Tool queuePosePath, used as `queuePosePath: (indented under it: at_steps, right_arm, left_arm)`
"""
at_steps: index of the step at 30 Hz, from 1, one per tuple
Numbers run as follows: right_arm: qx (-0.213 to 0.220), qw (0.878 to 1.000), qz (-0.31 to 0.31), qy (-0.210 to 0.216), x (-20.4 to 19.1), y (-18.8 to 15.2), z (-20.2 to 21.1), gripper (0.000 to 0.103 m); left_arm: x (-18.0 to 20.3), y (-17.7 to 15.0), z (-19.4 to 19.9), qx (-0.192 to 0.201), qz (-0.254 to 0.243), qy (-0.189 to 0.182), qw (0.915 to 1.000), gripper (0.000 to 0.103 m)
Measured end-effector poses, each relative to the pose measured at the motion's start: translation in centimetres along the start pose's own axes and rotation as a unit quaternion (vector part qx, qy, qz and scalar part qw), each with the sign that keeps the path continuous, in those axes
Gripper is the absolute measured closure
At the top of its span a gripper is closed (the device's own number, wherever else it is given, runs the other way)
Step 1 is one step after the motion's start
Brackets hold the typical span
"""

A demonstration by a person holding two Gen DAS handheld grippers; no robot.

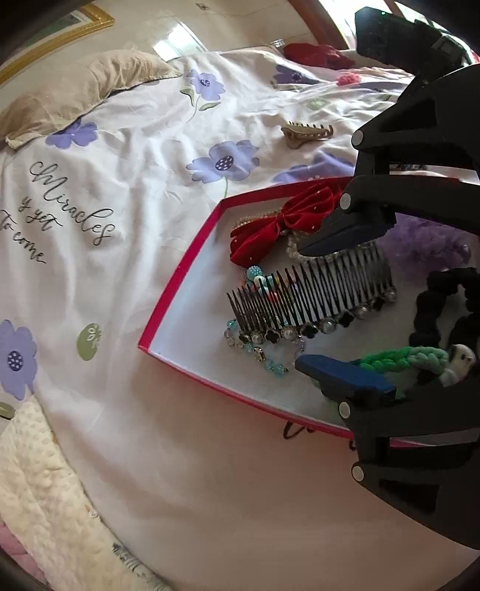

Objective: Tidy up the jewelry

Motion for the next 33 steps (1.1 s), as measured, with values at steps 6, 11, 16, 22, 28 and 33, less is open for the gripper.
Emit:
queuePosePath:
  at_steps: [6, 11, 16, 22, 28, 33]
  right_arm:
    - [0.004, 1.0, -0.002, 0.003, -0.2, 0.0, 0.4, 0.041]
    - [0.011, 1.0, 0.0, 0.0, -0.4, 0.1, 1.0, 0.041]
    - [0.026, 0.999, 0.041, -0.014, -2.1, 0.8, 2.8, 0.034]
    - [0.042, 0.987, 0.147, -0.059, -6.0, 1.9, 5.3, 0.022]
    - [0.045, 0.967, 0.242, -0.069, -10.0, 2.2, 7.3, 0.002]
    - [0.031, 0.965, 0.245, -0.081, -9.8, 0.8, 5.5, 0.001]
  left_arm:
    - [0.5, -1.5, 2.7, 0.009, 0.009, 0.002, 0.9999, 0.025]
    - [1.7, -3.5, 5.2, 0.006, -0.007, 0.014, 0.9999, 0.016]
    - [3.1, -5.0, 8.1, -0.003, -0.043, 0.057, 0.9974, 0.011]
    - [5.2, -5.3, 11.2, -0.008, -0.115, 0.106, 0.9877, 0.004]
    - [6.6, -5.3, 12.9, 0.01, -0.161, 0.149, 0.9756, 0.0]
    - [5.4, -6.3, 11.2, 0.003, -0.148, 0.174, 0.9735, 0.0]
Point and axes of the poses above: each gripper's, at about its wrist camera, not at the fingertips, and z roughly against the way its jaws point, x to its right, y to its top, the point moved 1 cm from there along -z, roughly the way its jaws point, and after that the axes turned 7 degrees about -y, right-handed, at the moved point
